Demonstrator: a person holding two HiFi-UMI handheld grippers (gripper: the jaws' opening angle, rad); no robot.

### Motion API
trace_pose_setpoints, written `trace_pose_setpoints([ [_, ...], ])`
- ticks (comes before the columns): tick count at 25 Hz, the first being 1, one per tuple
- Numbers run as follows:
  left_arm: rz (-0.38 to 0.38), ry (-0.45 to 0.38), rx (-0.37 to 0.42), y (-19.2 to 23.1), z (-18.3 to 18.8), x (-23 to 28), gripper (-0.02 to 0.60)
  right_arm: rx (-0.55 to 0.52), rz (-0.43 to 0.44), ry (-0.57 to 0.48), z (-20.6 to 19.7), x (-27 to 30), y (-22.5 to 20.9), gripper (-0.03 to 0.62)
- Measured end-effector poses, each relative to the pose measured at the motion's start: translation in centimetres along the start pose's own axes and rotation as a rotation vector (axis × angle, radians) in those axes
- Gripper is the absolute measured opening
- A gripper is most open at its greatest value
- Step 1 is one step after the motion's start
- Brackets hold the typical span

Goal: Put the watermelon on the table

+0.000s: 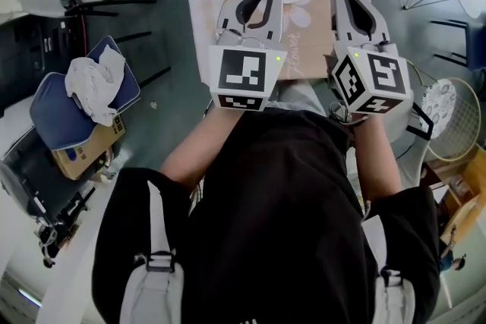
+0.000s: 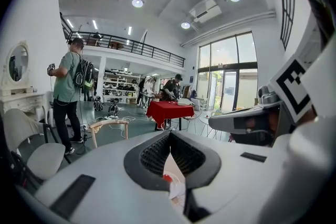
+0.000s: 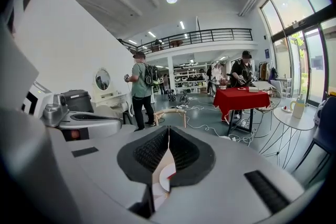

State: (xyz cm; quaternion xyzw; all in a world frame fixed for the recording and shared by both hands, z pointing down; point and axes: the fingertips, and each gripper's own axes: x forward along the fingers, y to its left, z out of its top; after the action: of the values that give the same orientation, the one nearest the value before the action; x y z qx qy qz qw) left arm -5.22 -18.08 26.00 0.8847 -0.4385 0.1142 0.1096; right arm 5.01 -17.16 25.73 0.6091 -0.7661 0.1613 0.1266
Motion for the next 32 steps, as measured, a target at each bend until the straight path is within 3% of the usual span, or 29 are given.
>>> trace_pose_setpoints([
  [10, 0.057, -0.015, 0.014, -2.8, 0.0, -3.4, 0.008, 0.005, 0.040, -0.022, -0.6, -3.8, -0.7, 0.018],
  [32, 0.209, -0.099, 0.055, -15.2, -0.9, -14.9, 0.008, -0.034, 0.119, -0.118, -3.8, -20.7, -2.9, 0.018],
])
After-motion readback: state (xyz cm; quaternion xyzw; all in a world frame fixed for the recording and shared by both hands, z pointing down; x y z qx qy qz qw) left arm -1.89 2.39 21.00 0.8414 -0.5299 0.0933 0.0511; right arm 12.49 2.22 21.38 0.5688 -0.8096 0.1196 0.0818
